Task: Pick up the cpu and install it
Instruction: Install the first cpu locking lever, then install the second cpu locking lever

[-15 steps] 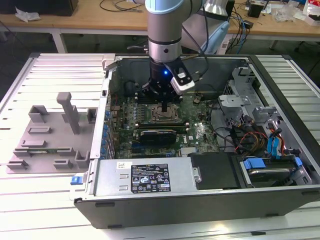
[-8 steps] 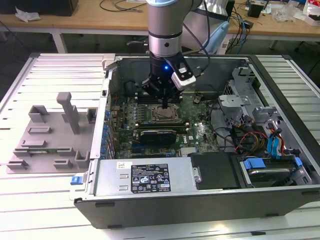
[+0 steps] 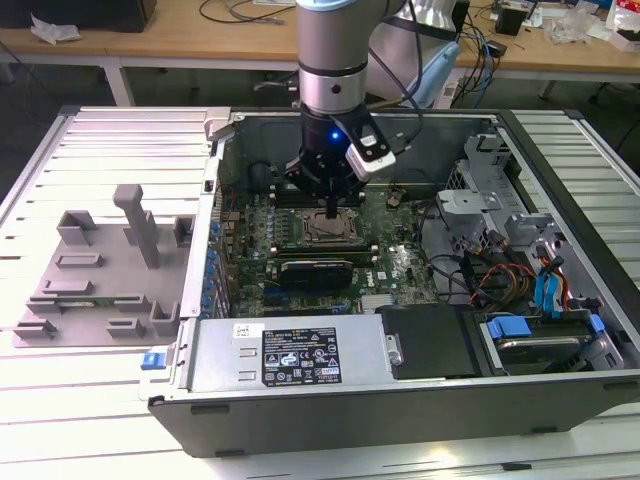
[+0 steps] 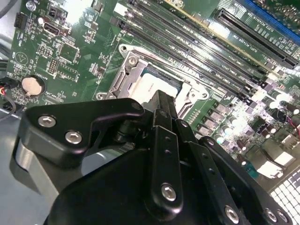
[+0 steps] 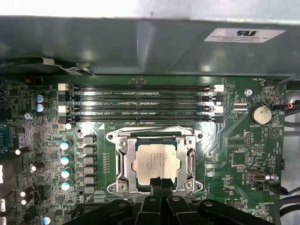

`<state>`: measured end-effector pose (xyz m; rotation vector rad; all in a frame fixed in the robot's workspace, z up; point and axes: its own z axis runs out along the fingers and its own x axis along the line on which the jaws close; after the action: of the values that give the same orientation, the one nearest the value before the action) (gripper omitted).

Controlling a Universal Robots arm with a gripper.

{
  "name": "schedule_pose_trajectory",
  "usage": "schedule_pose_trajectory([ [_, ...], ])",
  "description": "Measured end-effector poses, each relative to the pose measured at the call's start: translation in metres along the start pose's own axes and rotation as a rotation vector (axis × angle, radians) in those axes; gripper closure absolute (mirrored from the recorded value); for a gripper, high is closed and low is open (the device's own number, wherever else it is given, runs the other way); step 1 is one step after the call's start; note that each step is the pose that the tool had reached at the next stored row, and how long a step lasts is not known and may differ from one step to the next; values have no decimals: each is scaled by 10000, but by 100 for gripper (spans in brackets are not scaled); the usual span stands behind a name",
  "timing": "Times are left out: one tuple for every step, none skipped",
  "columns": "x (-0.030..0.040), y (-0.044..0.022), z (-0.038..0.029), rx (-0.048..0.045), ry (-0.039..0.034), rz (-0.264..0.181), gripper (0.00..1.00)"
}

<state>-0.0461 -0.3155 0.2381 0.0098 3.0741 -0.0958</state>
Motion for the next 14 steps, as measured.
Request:
schedule_pose_trajectory([
  [0, 0, -2, -1, -1, 0, 89],
  [0, 0, -2, -2, -2, 0, 89],
  [0, 0, -6, 0, 0, 1, 89],
  [-1, -1, -10, 0, 0, 0, 89],
  [-1, -1, -10, 0, 0, 0, 89],
  [-1, -1, -11, 0, 0, 0, 89],
  [-1, -1, -12, 0, 0, 0, 89],
  [-1, -1, -13, 0, 0, 0, 89],
  [-1, -1, -14, 0, 0, 0, 89],
  [-1, -1, -15, 0, 0, 0, 89],
  [-1, -1, -16, 0, 0, 1, 89],
  [-1, -1, -17, 0, 0, 0, 89],
  [-1, -2, -17, 0, 1, 0, 89],
  [-1, -11, -18, 3, 2, -2, 89],
])
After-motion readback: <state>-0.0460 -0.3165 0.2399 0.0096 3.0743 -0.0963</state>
